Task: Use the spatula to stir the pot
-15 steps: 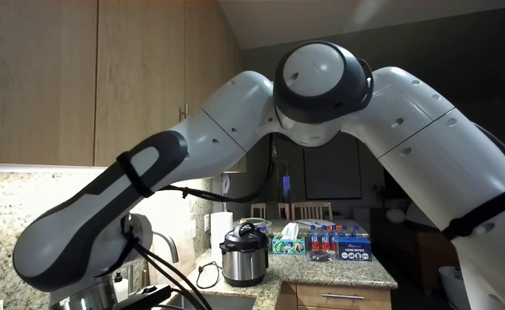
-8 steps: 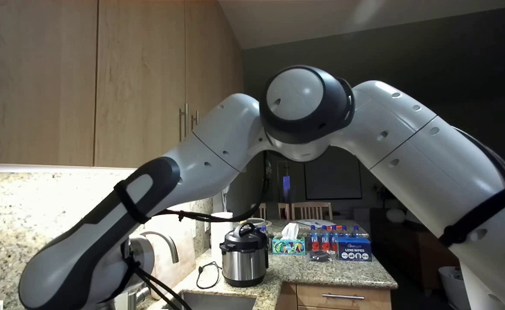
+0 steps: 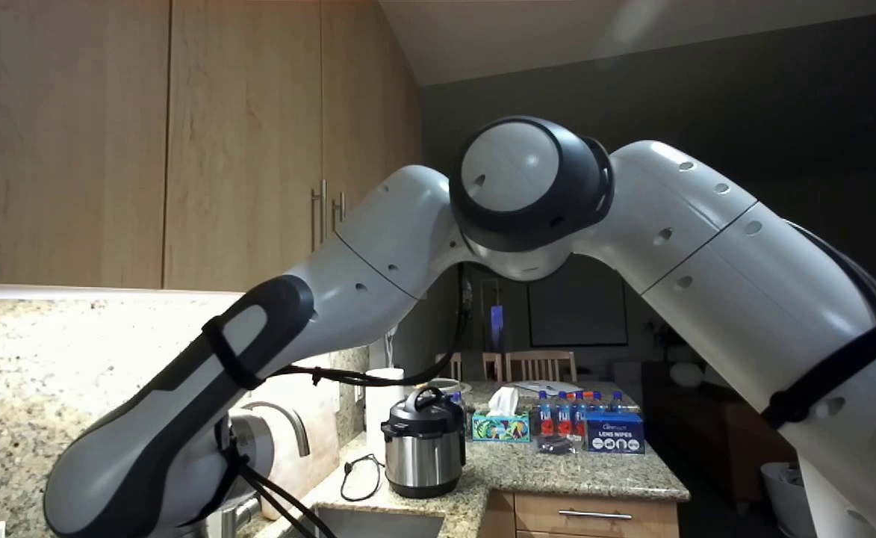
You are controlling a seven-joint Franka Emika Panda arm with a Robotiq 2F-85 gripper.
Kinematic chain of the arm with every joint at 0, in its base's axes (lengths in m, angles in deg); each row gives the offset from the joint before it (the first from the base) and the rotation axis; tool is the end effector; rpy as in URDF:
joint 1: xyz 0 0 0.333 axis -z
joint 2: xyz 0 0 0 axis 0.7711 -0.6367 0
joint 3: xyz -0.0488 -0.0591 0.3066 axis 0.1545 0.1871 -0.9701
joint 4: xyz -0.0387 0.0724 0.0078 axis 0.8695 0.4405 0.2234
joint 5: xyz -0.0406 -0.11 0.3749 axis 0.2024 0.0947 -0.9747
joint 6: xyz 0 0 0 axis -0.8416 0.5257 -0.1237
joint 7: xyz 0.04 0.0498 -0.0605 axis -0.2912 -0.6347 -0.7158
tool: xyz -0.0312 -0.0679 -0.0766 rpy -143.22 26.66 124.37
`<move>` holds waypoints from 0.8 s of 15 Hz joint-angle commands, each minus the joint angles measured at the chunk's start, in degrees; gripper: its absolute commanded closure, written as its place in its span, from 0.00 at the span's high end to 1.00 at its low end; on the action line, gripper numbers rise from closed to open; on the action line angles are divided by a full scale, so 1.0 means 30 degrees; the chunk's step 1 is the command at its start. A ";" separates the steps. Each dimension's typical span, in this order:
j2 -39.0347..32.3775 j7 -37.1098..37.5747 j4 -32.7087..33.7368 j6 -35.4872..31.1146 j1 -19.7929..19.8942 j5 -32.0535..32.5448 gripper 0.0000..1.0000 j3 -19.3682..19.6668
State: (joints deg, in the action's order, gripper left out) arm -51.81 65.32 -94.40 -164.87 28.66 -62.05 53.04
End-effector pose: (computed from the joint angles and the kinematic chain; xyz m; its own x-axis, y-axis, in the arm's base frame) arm 0.4937 0.3536 0.1769 0.7635 0.4434 -0.4696 0.4245 -0.8925 -0.1525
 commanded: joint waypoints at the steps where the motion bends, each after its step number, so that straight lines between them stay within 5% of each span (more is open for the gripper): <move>1: 0.0800 0.0916 -0.2183 -0.2483 0.0034 -0.1255 1.00 -0.0300; 8: 0.2813 0.3479 -0.7178 -1.1704 0.0112 -0.4349 1.00 -0.0500; 12: 0.5125 0.6742 -0.9913 -1.4826 -0.0853 -0.4434 1.00 -0.0051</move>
State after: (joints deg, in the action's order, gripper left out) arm -44.20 78.25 -115.48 -203.21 28.21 -74.12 51.97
